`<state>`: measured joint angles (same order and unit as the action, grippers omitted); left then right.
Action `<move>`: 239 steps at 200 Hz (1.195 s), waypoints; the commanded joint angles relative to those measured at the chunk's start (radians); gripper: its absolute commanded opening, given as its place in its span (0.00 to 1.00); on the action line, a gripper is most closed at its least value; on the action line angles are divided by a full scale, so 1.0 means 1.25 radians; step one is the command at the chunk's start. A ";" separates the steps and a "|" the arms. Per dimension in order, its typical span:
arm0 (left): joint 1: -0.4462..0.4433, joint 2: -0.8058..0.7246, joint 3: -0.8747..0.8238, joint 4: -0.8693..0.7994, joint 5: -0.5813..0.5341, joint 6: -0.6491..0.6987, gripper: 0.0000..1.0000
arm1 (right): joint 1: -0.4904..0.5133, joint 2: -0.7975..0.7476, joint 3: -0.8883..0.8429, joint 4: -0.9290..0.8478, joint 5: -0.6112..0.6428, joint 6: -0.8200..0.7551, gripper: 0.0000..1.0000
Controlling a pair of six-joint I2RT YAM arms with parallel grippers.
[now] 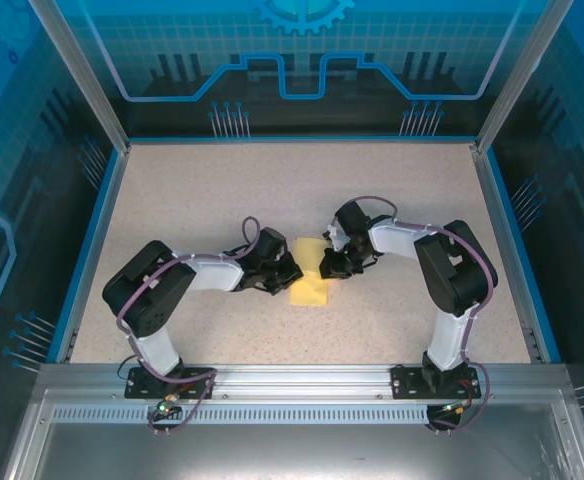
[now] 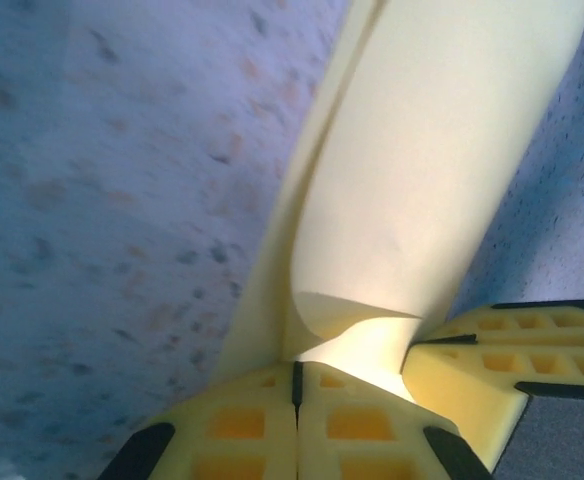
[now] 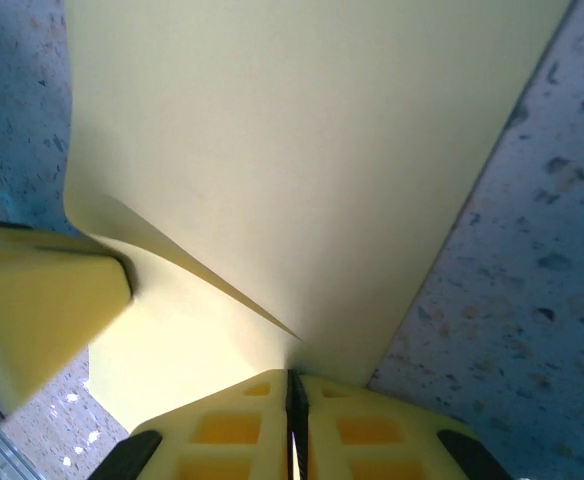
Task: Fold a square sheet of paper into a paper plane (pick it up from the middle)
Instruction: Fold the triangle a second time at the center of the table.
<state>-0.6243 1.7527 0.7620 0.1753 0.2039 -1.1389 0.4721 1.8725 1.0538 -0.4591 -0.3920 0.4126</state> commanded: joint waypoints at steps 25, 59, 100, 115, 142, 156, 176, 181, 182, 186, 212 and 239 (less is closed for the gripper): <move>0.032 -0.065 -0.018 0.024 0.008 0.068 0.05 | 0.011 0.060 -0.027 -0.051 0.139 -0.016 0.11; 0.004 -0.042 0.023 0.027 0.028 0.098 0.05 | 0.015 0.064 -0.022 -0.053 0.137 -0.015 0.11; -0.020 0.038 0.071 0.009 0.040 0.096 0.05 | 0.017 0.068 -0.022 -0.052 0.134 -0.016 0.11; -0.019 0.046 0.077 -0.011 0.022 0.097 0.05 | 0.017 0.069 -0.022 -0.053 0.136 -0.016 0.11; -0.013 0.047 0.079 -0.071 -0.031 0.095 0.04 | 0.017 0.073 -0.025 -0.052 0.137 -0.016 0.11; -0.004 0.045 0.063 -0.077 -0.051 0.084 0.04 | 0.017 0.074 -0.026 -0.052 0.140 -0.016 0.11; 0.022 0.034 0.029 -0.068 -0.064 0.074 0.04 | 0.017 0.075 -0.026 -0.051 0.142 -0.018 0.11; 0.029 0.031 0.022 -0.067 -0.065 0.076 0.04 | 0.017 0.076 -0.027 -0.053 0.141 -0.017 0.11; 0.030 0.030 0.020 -0.067 -0.065 0.077 0.04 | 0.017 0.076 -0.027 -0.053 0.142 -0.017 0.11; 0.037 0.027 0.016 -0.069 -0.066 0.079 0.04 | 0.017 0.075 -0.026 -0.052 0.142 -0.018 0.11; 0.073 0.011 0.010 -0.083 -0.063 0.103 0.04 | 0.017 0.077 -0.026 -0.053 0.143 -0.019 0.11; 0.085 -0.016 0.033 -0.106 -0.051 0.139 0.04 | 0.017 0.074 -0.024 -0.054 0.137 -0.018 0.11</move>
<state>-0.5457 1.7695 0.8021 0.1352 0.1986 -1.0279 0.4797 1.8763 1.0637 -0.4713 -0.3767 0.4068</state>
